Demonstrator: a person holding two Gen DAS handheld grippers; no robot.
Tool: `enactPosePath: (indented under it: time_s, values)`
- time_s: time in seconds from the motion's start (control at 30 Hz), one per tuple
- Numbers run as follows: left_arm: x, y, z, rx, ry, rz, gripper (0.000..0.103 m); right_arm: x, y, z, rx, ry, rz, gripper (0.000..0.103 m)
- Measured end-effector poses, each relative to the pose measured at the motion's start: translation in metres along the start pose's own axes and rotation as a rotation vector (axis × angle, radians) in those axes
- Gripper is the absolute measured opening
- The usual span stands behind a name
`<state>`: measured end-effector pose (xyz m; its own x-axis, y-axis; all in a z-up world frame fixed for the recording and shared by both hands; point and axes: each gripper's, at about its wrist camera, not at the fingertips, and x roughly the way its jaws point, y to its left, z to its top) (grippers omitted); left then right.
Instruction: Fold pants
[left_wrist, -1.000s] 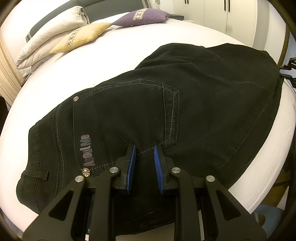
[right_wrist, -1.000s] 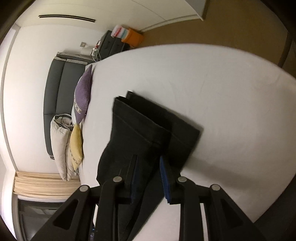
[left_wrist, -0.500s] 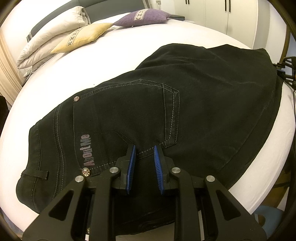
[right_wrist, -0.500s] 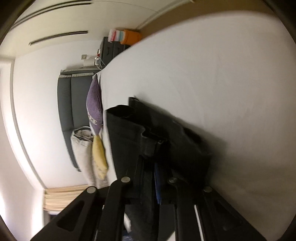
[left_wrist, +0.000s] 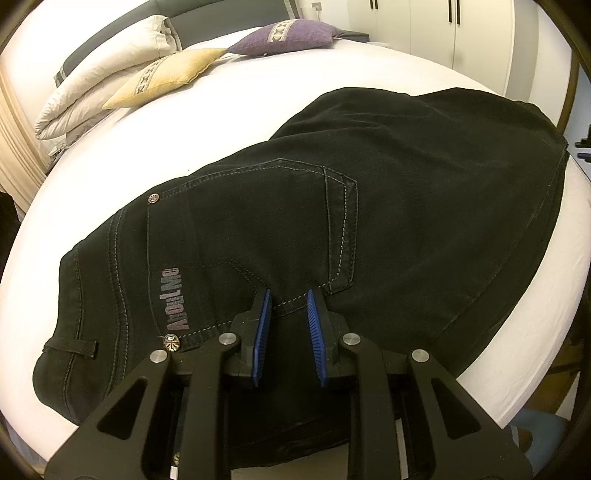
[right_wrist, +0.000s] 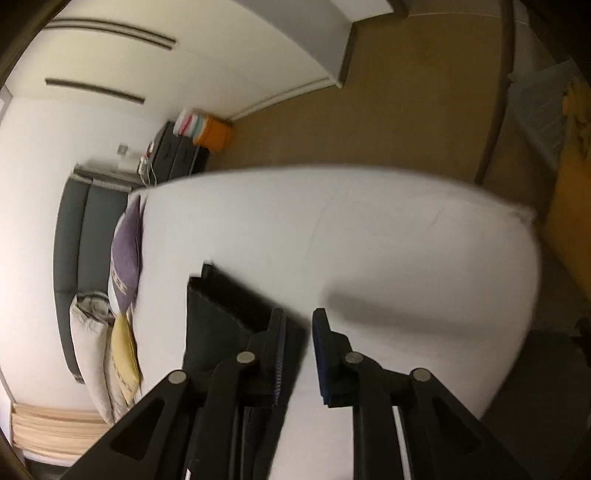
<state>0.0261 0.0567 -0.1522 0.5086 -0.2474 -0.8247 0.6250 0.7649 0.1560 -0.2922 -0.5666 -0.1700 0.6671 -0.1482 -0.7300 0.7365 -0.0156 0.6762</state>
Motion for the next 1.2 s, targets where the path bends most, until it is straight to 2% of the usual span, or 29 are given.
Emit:
enactPosePath:
  time_s: [0.07,0.17,0.3,0.37,0.5,0.6,0.63,0.67,0.7,1.07,1.2]
  values:
    - [0.000,-0.001,0.000,0.001,-0.001,0.004,0.020,0.004,0.006,0.004,-0.011,0.067,0.060,0.019]
    - [0.000,-0.003,0.000,-0.003,0.003,0.012,0.020,0.010,0.020,-0.006,-0.061,0.119,0.099,0.019]
    - [0.000,-0.007,0.001,0.005,0.006,0.025,0.020,0.038,0.021,-0.024,-0.057,0.217,0.058,0.020]
    - [-0.001,-0.007,0.002,0.006,0.007,0.024,0.020,0.048,0.018,-0.027,-0.040,0.230,0.037,0.024]
    - [-0.001,-0.008,0.002,0.004,0.004,0.024,0.020,0.056,0.010,-0.024,0.021,0.238,0.062,0.029]
    - [-0.002,-0.007,0.001,0.000,0.000,0.023,0.020,0.060,0.011,-0.021,0.023,0.226,0.089,0.029]
    - [-0.002,-0.007,0.000,-0.001,-0.002,0.024,0.020,0.062,0.012,-0.023,0.016,0.225,0.102,0.027]
    - [-0.002,-0.007,0.000,-0.001,-0.002,0.025,0.020,0.065,0.012,-0.022,0.009,0.224,0.120,0.015]
    - [-0.003,-0.007,0.000,-0.001,-0.002,0.025,0.020,0.067,0.013,-0.023,0.003,0.228,0.125,0.009]
    - [-0.004,-0.010,0.002,0.005,0.006,0.038,0.020,0.049,0.028,-0.025,-0.185,0.131,0.098,0.006]
    - [-0.004,-0.014,0.004,0.021,0.006,0.046,0.020,0.046,0.019,-0.022,-0.170,0.122,0.092,0.006]
